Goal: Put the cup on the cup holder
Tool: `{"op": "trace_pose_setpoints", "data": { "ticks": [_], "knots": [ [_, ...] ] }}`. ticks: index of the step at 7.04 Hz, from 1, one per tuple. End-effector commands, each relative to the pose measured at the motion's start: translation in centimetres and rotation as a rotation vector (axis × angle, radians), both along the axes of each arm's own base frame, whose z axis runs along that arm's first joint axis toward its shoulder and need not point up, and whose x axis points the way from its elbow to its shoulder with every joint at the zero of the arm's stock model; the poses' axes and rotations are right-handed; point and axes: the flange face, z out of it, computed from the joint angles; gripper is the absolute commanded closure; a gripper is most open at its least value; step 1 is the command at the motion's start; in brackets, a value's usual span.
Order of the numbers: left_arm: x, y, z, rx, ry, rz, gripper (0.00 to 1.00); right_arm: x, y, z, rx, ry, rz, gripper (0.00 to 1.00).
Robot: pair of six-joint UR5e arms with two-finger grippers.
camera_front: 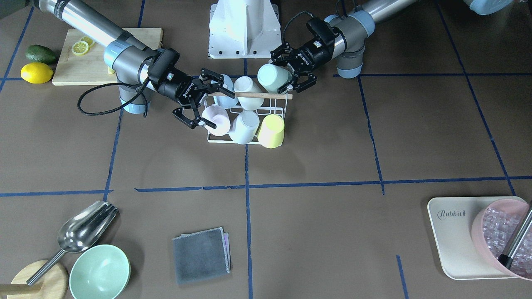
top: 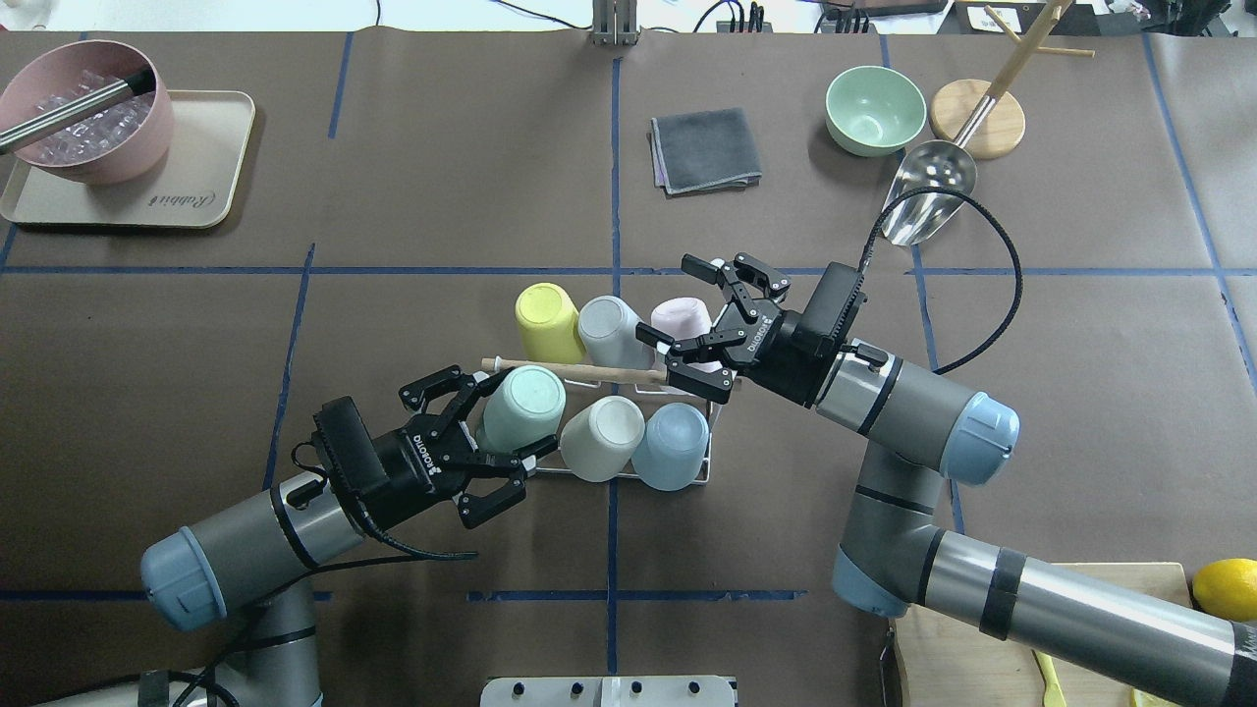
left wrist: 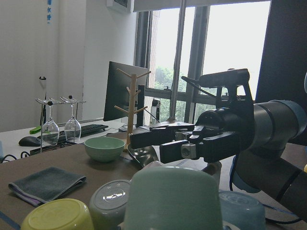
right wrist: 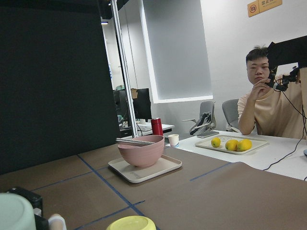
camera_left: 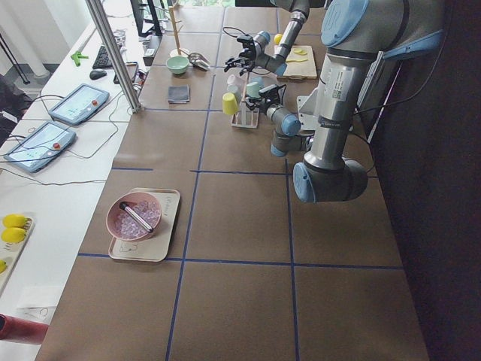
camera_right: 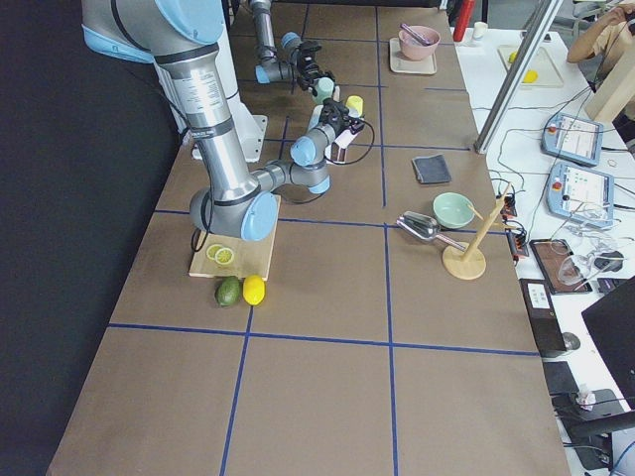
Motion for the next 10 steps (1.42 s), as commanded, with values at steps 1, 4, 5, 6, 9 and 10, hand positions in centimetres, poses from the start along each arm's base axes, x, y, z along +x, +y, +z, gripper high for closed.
{"op": "trace_pose_setpoints", "data": {
  "ticks": [1,4,5,6,9,10],
  "knots": [
    [-0.2,0.0,0.1,0.003,0.014,-0.002,0.0,1.1,0.0,-2.4,-0.045,-0.023,-0.034,0.0],
    [-0.9,-0.1,-0.7,0.008,0.035,-0.005,0.0,4.8,-3.0,-5.9,-0.144,0.13,-0.153,0.0],
    [-2.1,0.0,-1.9,0.015,0.065,-0.01,0.0,5.2,-4.2,-5.5,-0.177,0.172,-0.167,0.0],
    [-2.7,-0.2,-2.6,0.019,0.081,-0.014,0.0,6.3,-5.7,-4.6,-0.267,0.185,-0.183,0.0],
    [-7.2,-3.8,-5.2,0.033,0.103,-0.103,0.0,17.5,-9.2,-1.8,-0.565,0.413,-0.257,0.0],
    [-9.2,-5.8,-6.6,0.021,0.06,-0.144,0.0,22.4,-10.9,0.1,-0.689,0.483,-0.327,0.0]
  ]
}}
